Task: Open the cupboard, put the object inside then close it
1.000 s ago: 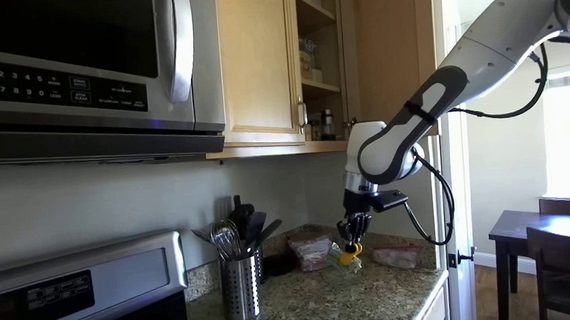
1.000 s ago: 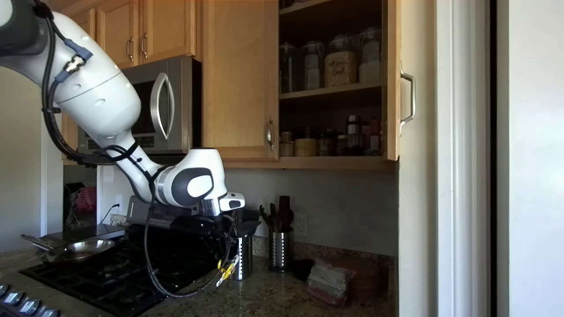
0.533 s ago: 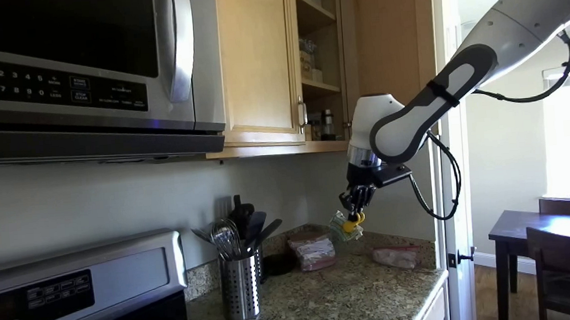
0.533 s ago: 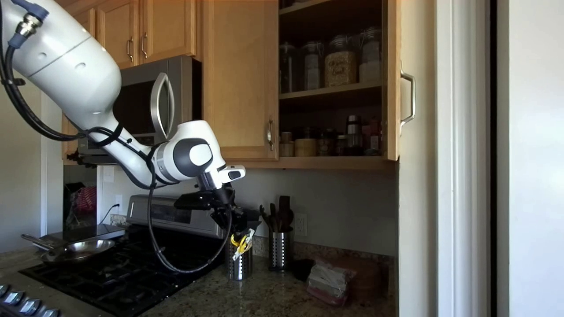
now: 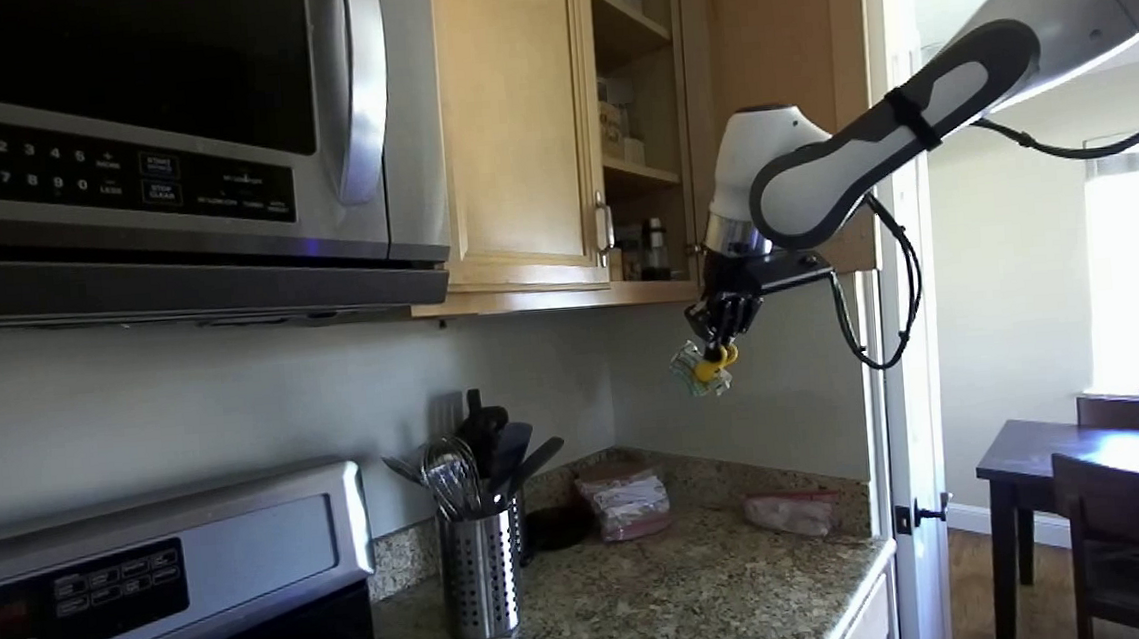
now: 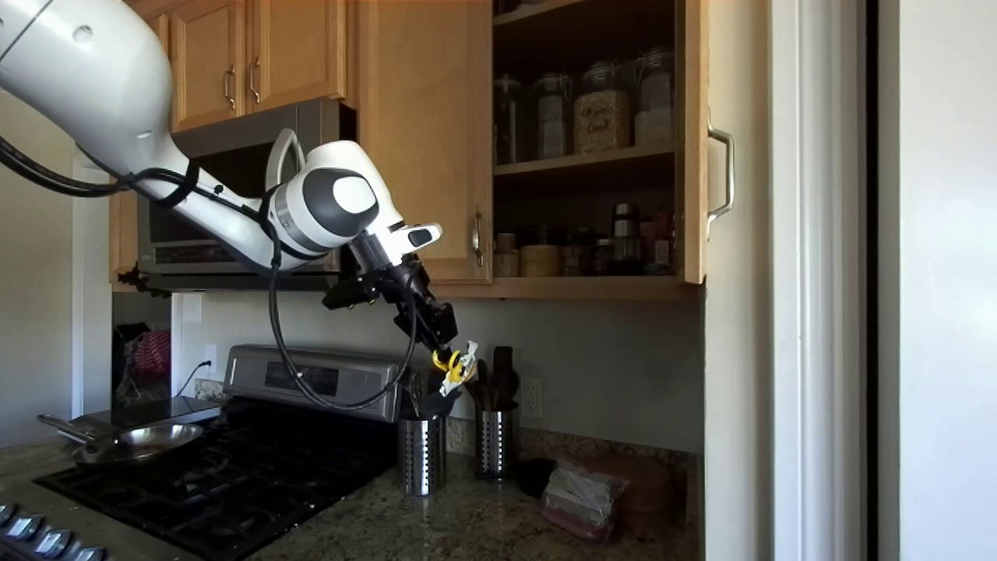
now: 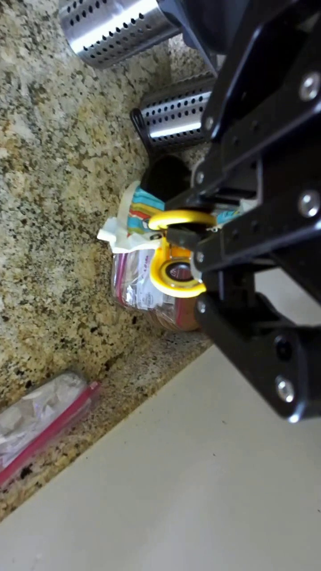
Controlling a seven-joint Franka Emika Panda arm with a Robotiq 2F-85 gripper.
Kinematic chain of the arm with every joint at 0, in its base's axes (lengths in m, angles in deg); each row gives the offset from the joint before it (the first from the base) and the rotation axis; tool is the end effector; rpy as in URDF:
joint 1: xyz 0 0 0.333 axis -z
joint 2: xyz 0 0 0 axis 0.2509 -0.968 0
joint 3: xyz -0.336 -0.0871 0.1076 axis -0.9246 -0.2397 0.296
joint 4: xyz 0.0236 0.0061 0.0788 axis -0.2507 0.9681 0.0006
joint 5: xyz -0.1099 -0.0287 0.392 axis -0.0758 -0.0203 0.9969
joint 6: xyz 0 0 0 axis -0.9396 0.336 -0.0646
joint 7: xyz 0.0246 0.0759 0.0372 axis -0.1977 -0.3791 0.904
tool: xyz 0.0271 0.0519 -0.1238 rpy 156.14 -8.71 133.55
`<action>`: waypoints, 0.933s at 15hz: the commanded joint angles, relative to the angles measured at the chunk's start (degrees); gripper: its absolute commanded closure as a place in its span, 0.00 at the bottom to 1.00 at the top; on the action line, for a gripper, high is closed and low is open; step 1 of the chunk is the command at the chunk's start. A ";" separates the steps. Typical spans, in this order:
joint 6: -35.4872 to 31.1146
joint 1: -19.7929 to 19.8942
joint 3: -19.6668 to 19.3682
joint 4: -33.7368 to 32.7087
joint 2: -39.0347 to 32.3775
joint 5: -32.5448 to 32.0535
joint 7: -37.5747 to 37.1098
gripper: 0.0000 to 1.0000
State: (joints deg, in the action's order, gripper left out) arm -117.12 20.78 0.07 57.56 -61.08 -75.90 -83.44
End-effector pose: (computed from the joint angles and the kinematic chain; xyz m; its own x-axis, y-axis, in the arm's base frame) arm 0.5405 -0.0663 0.5328 0.8502 -0.2185 0.4791 -0.3182 -0.9381 0.1369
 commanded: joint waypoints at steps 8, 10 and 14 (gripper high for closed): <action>2.00 0.78 0.49 -3.24 0.51 0.08 -0.68 0.89; 2.00 0.78 0.50 -3.24 0.51 0.08 -0.69 0.89; 2.01 0.78 0.50 -3.24 0.51 0.08 -0.70 0.89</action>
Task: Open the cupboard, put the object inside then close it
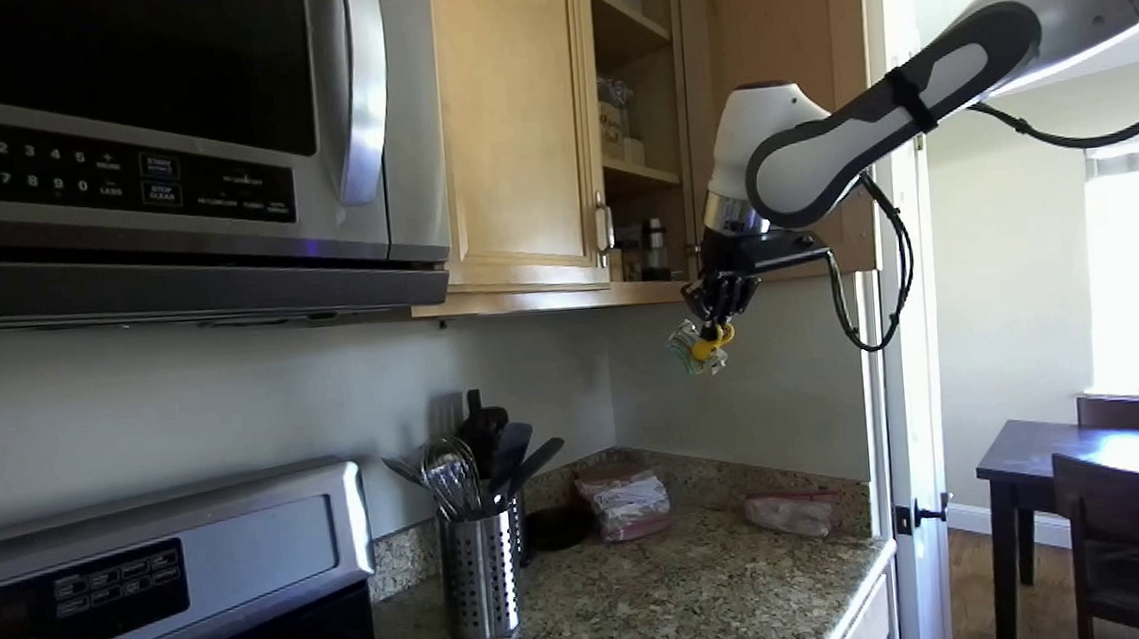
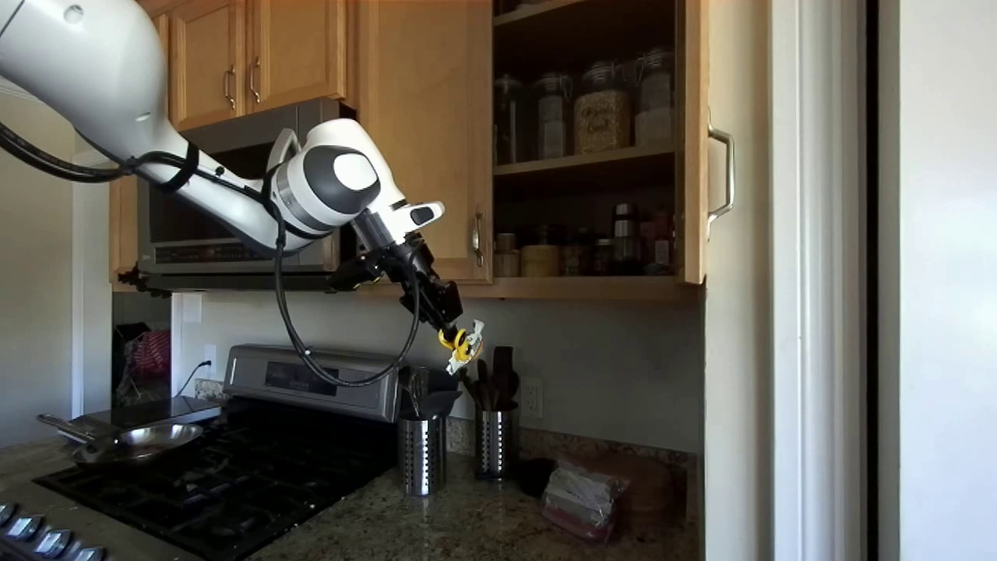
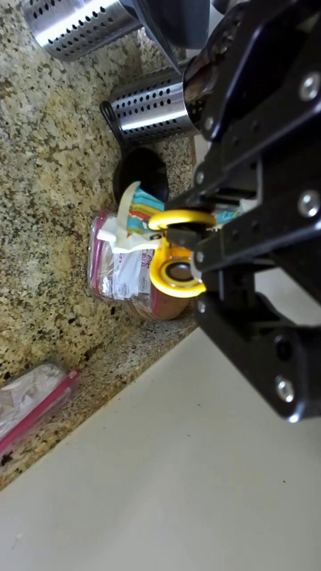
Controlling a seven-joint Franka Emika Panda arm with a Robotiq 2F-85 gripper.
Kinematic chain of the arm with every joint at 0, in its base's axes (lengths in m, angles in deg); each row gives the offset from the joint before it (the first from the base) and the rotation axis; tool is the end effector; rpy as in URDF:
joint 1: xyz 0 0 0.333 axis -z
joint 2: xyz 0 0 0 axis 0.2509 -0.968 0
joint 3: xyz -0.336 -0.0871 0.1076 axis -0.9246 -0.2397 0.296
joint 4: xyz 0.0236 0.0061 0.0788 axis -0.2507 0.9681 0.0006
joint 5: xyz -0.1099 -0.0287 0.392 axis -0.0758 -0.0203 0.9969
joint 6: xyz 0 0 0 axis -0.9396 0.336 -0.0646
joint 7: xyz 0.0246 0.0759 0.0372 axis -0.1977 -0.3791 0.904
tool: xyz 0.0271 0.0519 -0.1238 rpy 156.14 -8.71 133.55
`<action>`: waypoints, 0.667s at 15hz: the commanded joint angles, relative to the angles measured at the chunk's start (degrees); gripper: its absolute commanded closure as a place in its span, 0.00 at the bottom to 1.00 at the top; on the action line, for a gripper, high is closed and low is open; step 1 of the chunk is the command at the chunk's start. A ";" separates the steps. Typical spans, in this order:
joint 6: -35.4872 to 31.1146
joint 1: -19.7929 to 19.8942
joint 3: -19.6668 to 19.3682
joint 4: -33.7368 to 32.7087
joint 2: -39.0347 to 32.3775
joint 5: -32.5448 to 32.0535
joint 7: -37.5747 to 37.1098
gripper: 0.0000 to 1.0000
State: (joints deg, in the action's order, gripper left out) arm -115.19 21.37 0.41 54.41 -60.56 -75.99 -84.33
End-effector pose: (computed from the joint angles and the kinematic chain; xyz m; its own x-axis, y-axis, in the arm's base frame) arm 0.5440 -0.0708 0.5632 0.8261 -0.2399 0.5099 -0.3490 -0.9282 0.1287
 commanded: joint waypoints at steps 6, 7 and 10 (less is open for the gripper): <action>-0.88 1.58 -0.68 -4.49 -2.14 -1.18 -0.47 0.96; -0.97 1.86 -0.88 -5.51 -2.37 -1.11 -0.28 0.96; -1.00 2.57 -1.55 -9.45 -3.18 -0.97 -0.08 0.96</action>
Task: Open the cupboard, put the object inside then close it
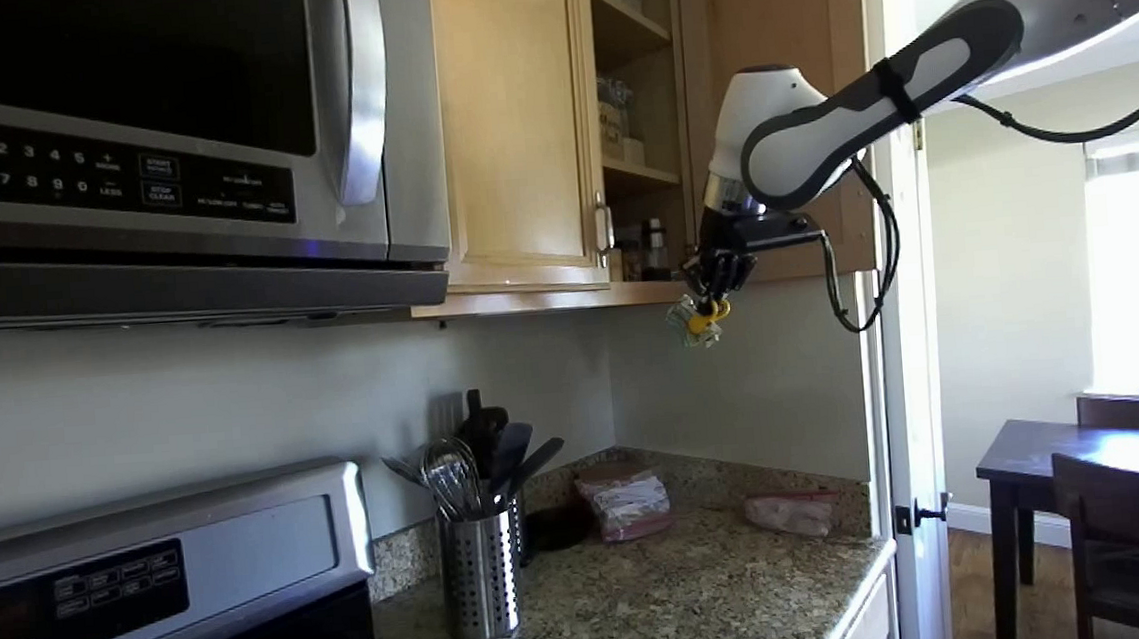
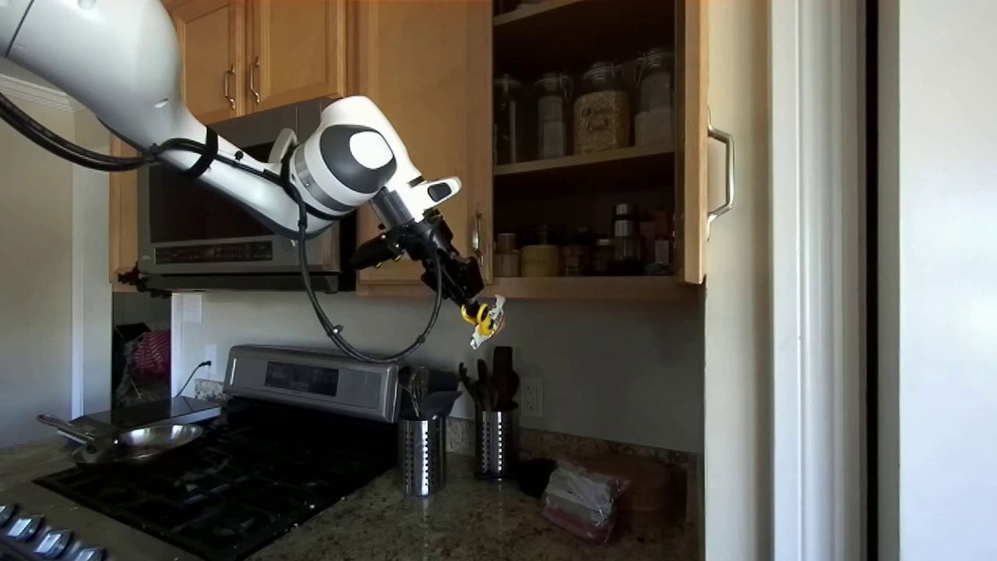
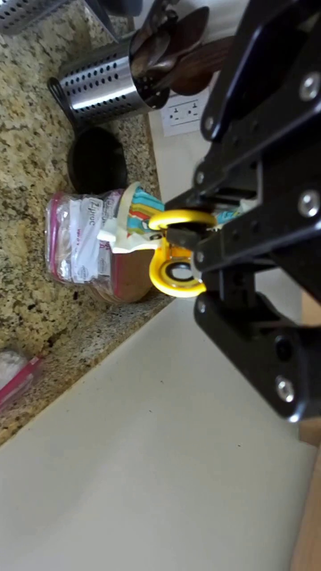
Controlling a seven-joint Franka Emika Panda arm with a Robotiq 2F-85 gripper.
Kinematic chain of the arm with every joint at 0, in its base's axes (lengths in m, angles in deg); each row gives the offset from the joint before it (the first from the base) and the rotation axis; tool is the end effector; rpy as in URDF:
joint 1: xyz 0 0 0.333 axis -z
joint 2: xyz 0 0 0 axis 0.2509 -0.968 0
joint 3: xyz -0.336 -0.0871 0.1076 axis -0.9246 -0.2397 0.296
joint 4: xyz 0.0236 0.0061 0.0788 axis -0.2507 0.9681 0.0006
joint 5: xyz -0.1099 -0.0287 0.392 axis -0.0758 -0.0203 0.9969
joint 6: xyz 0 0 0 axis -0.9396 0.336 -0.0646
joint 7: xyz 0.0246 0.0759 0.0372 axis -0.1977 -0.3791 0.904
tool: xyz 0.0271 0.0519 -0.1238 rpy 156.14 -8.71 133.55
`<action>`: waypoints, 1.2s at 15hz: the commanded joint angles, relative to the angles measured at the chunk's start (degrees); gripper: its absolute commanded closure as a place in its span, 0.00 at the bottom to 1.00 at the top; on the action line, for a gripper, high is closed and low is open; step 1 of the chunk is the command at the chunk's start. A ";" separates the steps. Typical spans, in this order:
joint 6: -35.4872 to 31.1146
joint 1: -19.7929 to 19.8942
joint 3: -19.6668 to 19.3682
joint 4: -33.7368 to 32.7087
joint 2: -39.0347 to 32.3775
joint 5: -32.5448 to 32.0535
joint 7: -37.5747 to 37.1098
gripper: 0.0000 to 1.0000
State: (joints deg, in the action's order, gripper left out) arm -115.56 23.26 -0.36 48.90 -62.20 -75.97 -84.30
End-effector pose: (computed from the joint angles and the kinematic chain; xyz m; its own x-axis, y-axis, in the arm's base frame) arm 0.5593 -0.0992 0.6009 0.7753 -0.2714 0.5703 -0.3979 -0.9111 0.1074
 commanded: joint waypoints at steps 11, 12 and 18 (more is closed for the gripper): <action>0.92 0.97 -1.87 -21.54 -5.47 -0.04 -1.40 0.96; 0.91 0.86 -2.00 -22.83 -6.10 0.16 -1.32 0.96; 0.69 -0.05 -2.96 -31.22 -12.63 2.44 -1.19 0.96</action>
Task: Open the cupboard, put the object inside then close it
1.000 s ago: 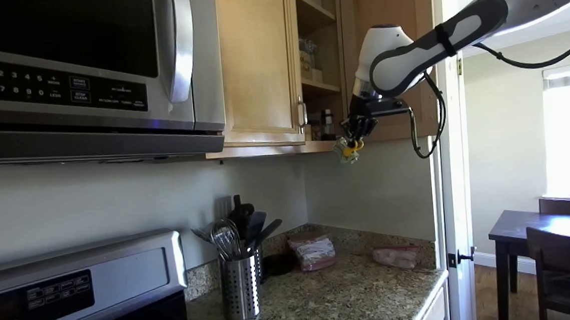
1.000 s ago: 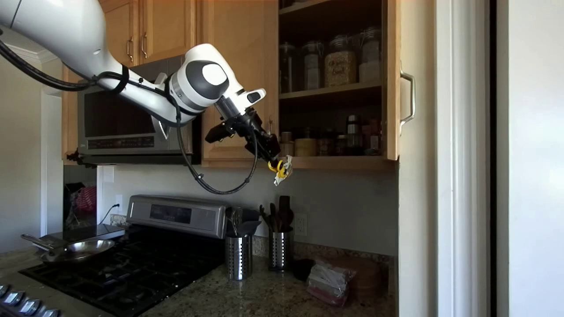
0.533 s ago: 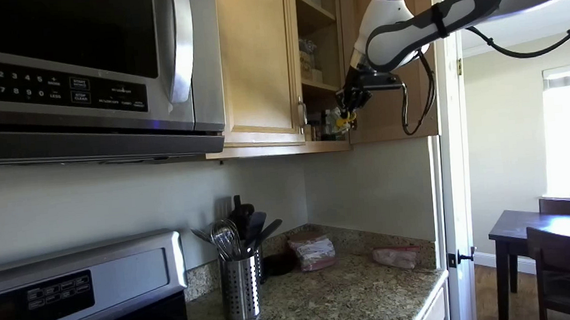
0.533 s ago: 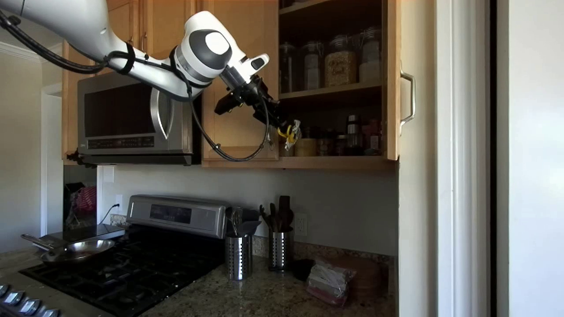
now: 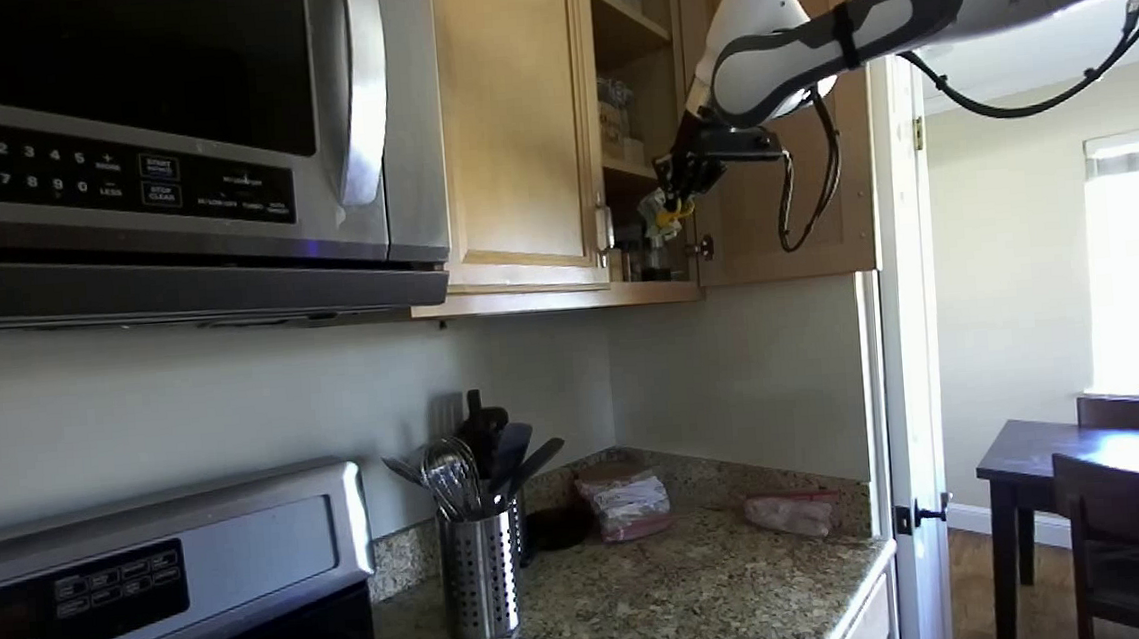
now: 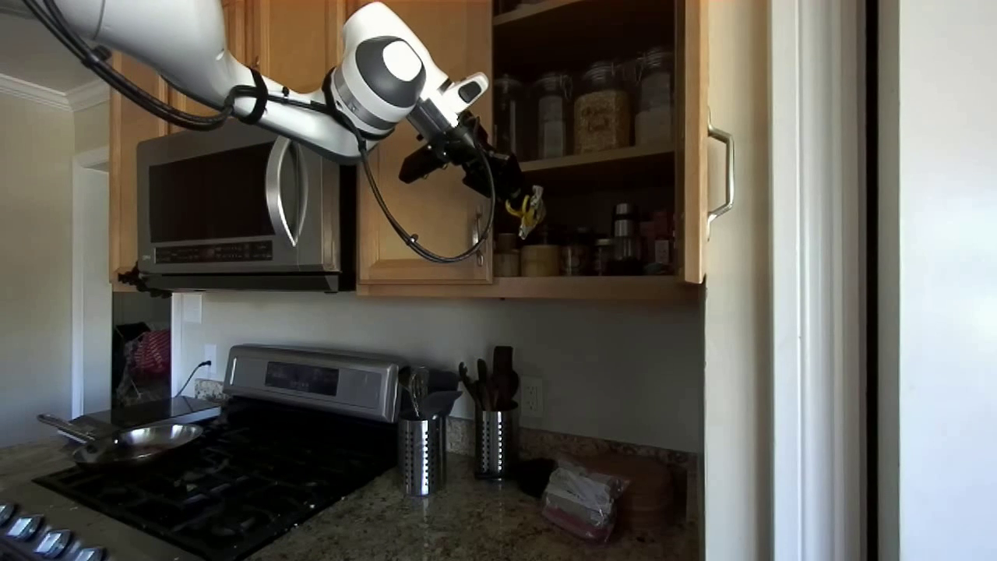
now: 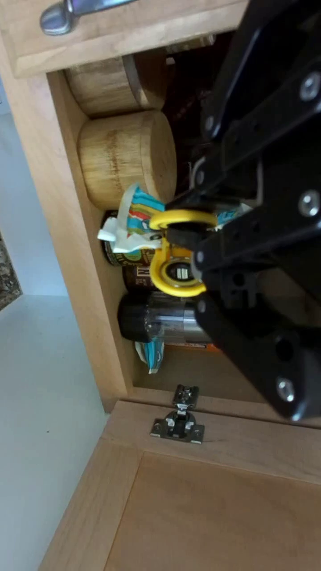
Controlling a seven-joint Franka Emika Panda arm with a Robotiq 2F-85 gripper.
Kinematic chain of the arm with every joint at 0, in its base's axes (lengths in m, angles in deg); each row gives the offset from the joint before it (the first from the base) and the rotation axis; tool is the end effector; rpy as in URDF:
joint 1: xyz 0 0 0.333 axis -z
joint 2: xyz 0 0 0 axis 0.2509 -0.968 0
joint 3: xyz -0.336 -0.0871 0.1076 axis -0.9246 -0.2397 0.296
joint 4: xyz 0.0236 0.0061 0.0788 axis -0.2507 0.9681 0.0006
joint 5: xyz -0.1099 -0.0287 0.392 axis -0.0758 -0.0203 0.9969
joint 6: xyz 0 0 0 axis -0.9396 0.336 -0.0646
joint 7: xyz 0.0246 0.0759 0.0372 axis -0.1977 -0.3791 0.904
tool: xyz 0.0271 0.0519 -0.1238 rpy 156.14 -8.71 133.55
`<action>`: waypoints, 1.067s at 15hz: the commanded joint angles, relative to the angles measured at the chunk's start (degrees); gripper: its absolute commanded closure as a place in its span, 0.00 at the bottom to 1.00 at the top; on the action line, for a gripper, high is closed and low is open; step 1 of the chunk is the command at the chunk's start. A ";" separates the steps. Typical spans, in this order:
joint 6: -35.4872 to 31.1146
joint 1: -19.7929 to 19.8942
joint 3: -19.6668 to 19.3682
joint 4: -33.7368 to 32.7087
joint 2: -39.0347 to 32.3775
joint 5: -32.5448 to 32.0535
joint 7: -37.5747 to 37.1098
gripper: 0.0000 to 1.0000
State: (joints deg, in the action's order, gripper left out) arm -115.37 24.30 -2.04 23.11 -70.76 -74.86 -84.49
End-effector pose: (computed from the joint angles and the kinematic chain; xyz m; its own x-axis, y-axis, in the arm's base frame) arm 0.6140 -0.1382 0.7626 0.5581 -0.2848 0.7794 -0.4640 -0.8858 0.0085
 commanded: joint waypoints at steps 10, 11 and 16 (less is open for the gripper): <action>-1.43 1.12 0.47 -18.25 -14.48 13.95 6.53 0.96; -1.75 1.32 0.71 -19.37 -15.51 16.23 8.03 0.96; -1.92 1.08 0.98 -25.87 -20.90 21.45 13.07 0.96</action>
State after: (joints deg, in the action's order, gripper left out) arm -116.46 24.45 -2.02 2.32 -87.76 -55.83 -74.62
